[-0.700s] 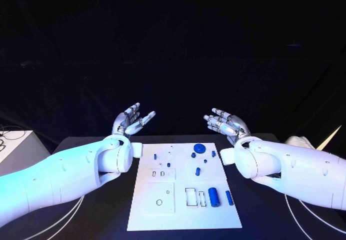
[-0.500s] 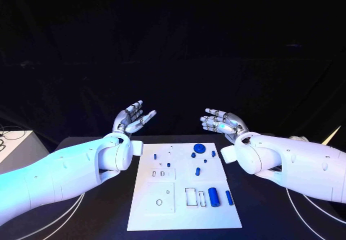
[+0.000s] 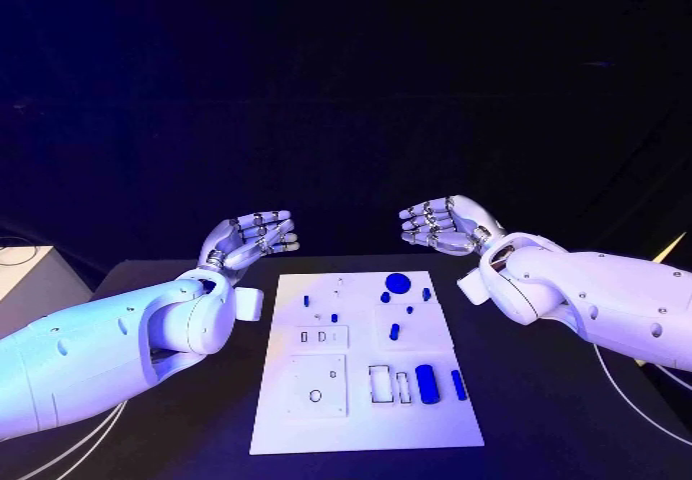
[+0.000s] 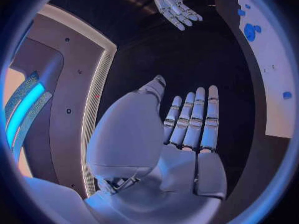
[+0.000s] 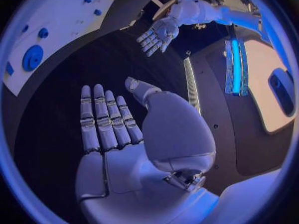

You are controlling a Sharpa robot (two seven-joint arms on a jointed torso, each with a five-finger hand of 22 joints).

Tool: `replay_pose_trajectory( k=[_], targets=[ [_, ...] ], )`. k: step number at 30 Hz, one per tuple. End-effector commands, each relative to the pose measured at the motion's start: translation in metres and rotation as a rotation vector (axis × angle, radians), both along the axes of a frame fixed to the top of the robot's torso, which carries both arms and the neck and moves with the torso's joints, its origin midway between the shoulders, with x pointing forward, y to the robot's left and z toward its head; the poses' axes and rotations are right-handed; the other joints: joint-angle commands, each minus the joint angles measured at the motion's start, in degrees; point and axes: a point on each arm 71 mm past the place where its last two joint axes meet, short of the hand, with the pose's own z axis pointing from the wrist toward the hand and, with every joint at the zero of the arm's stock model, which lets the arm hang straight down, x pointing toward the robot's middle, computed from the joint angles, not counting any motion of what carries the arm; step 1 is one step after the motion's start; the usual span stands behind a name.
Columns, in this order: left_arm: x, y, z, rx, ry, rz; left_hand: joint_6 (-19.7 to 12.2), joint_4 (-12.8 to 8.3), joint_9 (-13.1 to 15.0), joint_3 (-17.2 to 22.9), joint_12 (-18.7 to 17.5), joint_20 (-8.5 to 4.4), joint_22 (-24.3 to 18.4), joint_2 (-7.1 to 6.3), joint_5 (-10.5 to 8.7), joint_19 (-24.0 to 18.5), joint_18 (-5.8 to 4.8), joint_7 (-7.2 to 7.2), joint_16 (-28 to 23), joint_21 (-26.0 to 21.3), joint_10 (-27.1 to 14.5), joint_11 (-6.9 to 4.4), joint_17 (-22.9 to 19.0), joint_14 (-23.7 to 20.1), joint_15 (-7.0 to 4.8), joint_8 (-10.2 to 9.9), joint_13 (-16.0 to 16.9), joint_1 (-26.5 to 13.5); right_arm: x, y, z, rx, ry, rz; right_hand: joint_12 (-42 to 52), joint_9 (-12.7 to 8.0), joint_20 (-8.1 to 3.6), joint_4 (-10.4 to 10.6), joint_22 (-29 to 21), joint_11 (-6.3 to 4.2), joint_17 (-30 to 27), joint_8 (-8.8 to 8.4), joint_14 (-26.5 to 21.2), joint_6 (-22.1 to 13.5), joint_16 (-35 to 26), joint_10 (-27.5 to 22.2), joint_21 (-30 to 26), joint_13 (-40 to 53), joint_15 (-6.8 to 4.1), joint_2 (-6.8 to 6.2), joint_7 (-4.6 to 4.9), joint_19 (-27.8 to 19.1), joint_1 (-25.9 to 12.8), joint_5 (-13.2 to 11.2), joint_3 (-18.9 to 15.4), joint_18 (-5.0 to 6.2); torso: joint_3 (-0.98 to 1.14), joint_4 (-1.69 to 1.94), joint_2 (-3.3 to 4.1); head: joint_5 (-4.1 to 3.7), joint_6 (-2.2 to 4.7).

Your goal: Assemble the parts on the task board

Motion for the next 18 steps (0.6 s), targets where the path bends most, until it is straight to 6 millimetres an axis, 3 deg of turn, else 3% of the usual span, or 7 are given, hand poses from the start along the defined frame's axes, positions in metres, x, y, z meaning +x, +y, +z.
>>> replay_pose_trajectory(
  k=[1,4,7,9,11,14,18],
  targets=[
    [-0.007,-0.004,0.005,-0.014,-0.011,-0.076,2.68,-0.70,0.54,1.20,0.50,-1.29,1.28,-0.04,-0.11,2.76,0.39,2.01,2.59,2.75,3.69,-1.19,2.10,3.88,-1.40,1.20,0.13,0.27,-0.002,0.005,0.006,-0.235,-0.121,0.060,0.28,1.30,-4.16,-0.57,2.40,-3.00,3.82,2.42,12.87,8.50,4.97,10.52,6.25,0.28,-4.31,-1.78,0.04,12.11,1.51,0.52,1.47,1.17,-0.06,0.44,1.88,-0.36,0.44],
    [-0.013,-0.003,0.009,-0.023,-0.008,-0.097,4.56,-1.39,1.02,3.31,-0.29,-3.04,3.69,-0.91,-0.13,4.93,0.21,1.25,6.36,7.08,6.88,-2.22,5.74,7.25,-2.85,1.97,-0.01,-0.14,-0.001,0.006,0.009,-0.334,-0.142,0.076,-0.17,1.67,-6.83,-1.02,5.49,-4.32,7.08,2.70,19.57,10.00,8.68,12.93,11.91,0.27,-6.57,-2.40,-0.90,17.46,2.02,0.42,0.10,1.11,-0.15,0.61,2.69,-0.67,0.64],
    [-0.019,-0.003,0.014,-0.033,-0.007,-0.122,5.17,-2.41,1.28,5.80,-1.70,-4.18,7.01,-2.01,-0.12,4.93,0.03,0.91,12.23,12.26,8.53,-2.76,10.49,8.24,-3.71,1.94,-0.18,-0.68,0.001,0.006,0.011,-0.424,-0.159,0.081,-0.26,1.85,-8.00,-1.20,7.25,-4.94,9.08,2.72,22.70,10.65,10.89,14.22,14.83,0.35,-7.43,-2.64,-1.45,19.31,2.19,0.36,-0.43,1.13,-0.25,0.83,3.36,-0.98,0.73],
    [-0.026,-0.003,0.018,-0.042,-0.009,-0.153,5.48,-3.47,1.53,7.98,-2.97,-4.92,11.03,-2.81,-0.14,3.91,-0.14,0.70,18.81,18.21,9.49,-2.97,15.29,7.59,-4.19,1.80,-0.17,-1.74,0.002,0.006,0.012,-0.513,-0.176,0.080,-0.58,2.35,-9.92,-1.04,11.33,-5.95,15.68,2.59,28.36,11.83,19.14,16.10,21.23,0.56,-8.62,-3.52,-2.24,22.77,1.62,0.47,-0.20,0.95,-0.32,1.07,4.19,-1.27,0.99],
    [-0.031,-0.004,0.020,-0.047,-0.011,-0.176,5.53,-4.01,1.66,9.05,-3.47,-5.05,12.94,-3.14,-0.13,2.92,-0.12,0.69,21.43,20.94,9.82,-3.01,17.11,6.87,-4.26,1.71,-0.14,-2.36,0.004,0.006,0.012,-0.565,-0.186,0.075,-0.58,2.65,-10.14,-0.91,13.43,-6.23,19.70,2.36,29.10,12.14,24.11,16.42,24.15,0.63,-8.92,-4.08,-2.53,23.39,1.34,0.86,0.75,0.87,-0.35,1.29,4.73,-1.48,1.19],
    [-0.038,-0.006,0.024,-0.051,-0.014,-0.209,5.68,-5.03,1.94,10.62,-3.84,-5.31,16.26,-3.64,-0.13,2.25,0.03,0.58,25.62,25.93,10.37,-3.14,19.67,6.40,-4.54,1.68,-0.08,-3.21,0.007,0.006,0.011,-0.642,-0.194,0.061,-0.52,3.75,-10.19,-0.43,34.67,-6.20,41.20,1.80,29.05,12.11,47.14,16.53,42.88,0.92,-9.00,-5.75,-2.92,27.53,0.47,1.44,3.76,-1.46,-0.43,1.62,5.50,-1.92,1.37],
    [-0.047,-0.008,0.028,-0.057,-0.014,-0.246,5.99,-6.05,2.42,12.39,-3.74,-5.57,20.58,-4.26,-0.14,1.68,0.16,0.38,30.72,32.60,11.33,-3.44,22.49,6.06,-4.85,1.84,0.09,-4.59,0.013,0.006,0.009,-0.705,-0.196,0.037,-0.62,4.72,-9.57,0.46,52.92,-5.97,55.64,1.64,29.80,11.79,60.70,14.65,57.30,0.84,-8.44,-6.67,-2.47,31.35,-0.53,1.23,4.94,-4.03,-0.60,2.13,6.50,-2.44,1.57]
  ],
)
